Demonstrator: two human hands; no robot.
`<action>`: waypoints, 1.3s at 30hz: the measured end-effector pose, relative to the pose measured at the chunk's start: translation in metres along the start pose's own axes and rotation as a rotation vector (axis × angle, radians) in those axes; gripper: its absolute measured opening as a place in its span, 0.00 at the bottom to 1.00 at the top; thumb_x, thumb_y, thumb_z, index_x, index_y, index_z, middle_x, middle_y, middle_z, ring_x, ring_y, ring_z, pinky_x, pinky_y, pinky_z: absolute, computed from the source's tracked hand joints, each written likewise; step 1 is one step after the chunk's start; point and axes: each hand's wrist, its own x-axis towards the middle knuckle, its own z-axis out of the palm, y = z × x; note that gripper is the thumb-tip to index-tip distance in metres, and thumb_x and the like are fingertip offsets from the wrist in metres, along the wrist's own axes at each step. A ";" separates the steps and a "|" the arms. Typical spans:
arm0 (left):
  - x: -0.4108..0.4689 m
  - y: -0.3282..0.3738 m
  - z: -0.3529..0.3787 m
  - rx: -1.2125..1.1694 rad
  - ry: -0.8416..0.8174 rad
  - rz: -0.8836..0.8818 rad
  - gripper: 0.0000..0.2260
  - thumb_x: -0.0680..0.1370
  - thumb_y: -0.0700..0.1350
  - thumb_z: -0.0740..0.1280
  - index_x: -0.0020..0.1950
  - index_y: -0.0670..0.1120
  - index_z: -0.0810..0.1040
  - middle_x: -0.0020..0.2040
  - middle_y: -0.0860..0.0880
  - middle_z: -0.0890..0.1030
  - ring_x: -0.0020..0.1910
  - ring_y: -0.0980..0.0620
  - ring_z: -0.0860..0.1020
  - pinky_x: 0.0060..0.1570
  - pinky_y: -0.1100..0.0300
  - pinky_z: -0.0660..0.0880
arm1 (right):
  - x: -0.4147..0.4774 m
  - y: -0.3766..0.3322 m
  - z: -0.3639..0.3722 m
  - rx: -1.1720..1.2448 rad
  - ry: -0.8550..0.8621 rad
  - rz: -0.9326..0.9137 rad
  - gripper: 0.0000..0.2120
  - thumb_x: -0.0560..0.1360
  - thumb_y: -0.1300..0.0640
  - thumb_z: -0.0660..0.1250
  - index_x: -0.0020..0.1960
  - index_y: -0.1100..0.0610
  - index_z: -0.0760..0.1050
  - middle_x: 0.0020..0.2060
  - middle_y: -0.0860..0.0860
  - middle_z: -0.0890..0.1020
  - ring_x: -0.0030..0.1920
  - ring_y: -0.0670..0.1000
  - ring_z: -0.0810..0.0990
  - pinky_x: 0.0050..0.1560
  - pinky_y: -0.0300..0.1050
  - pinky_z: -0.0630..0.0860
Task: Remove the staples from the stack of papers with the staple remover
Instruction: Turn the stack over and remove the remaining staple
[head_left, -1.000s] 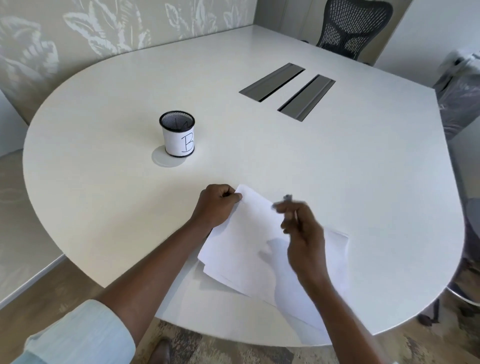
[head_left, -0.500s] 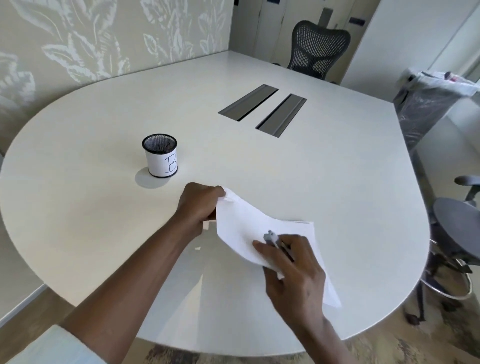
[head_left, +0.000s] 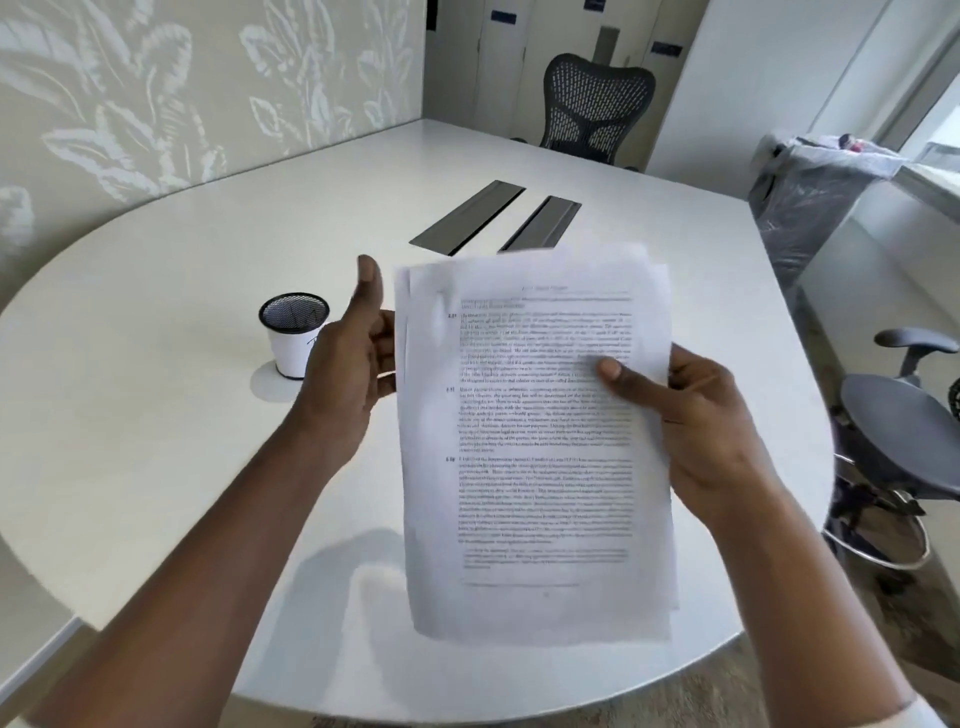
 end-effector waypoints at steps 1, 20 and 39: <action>-0.001 -0.001 0.001 0.009 -0.018 0.004 0.39 0.63 0.81 0.73 0.48 0.45 0.88 0.46 0.46 0.86 0.44 0.48 0.83 0.43 0.59 0.78 | 0.004 0.010 -0.003 -0.004 0.018 0.042 0.23 0.69 0.53 0.85 0.61 0.61 0.88 0.58 0.62 0.90 0.56 0.64 0.91 0.54 0.59 0.88; 0.000 -0.121 -0.009 0.111 0.228 -0.143 0.21 0.73 0.50 0.78 0.52 0.32 0.81 0.45 0.46 0.78 0.46 0.46 0.74 0.51 0.49 0.70 | 0.002 0.140 -0.032 -0.154 0.041 0.274 0.14 0.75 0.57 0.83 0.60 0.55 0.89 0.56 0.57 0.91 0.55 0.61 0.92 0.54 0.55 0.89; -0.005 -0.134 0.006 -0.036 0.262 -0.261 0.09 0.79 0.43 0.76 0.39 0.46 0.89 0.46 0.37 0.90 0.42 0.41 0.86 0.50 0.44 0.84 | 0.014 0.149 0.090 -0.251 0.253 0.015 0.13 0.79 0.46 0.77 0.59 0.52 0.81 0.47 0.49 0.88 0.37 0.49 0.85 0.37 0.45 0.79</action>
